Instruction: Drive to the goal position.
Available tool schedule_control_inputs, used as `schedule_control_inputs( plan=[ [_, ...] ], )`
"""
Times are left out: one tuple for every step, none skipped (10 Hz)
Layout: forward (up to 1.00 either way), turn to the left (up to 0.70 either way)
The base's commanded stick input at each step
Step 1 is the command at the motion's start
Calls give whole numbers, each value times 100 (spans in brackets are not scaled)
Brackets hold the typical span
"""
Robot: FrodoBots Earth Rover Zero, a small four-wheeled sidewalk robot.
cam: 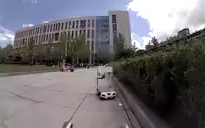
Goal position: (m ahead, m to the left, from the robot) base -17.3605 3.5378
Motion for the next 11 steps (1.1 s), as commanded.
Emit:
schedule_control_inputs(
  plan=[
    [5, 0],
    [5, 1],
    [5, 1],
    [5, 1],
    [5, 1],
    [5, 1],
    [5, 1],
    [5, 1],
    [5, 1],
    [5, 1],
    [5, 1]
  ],
)
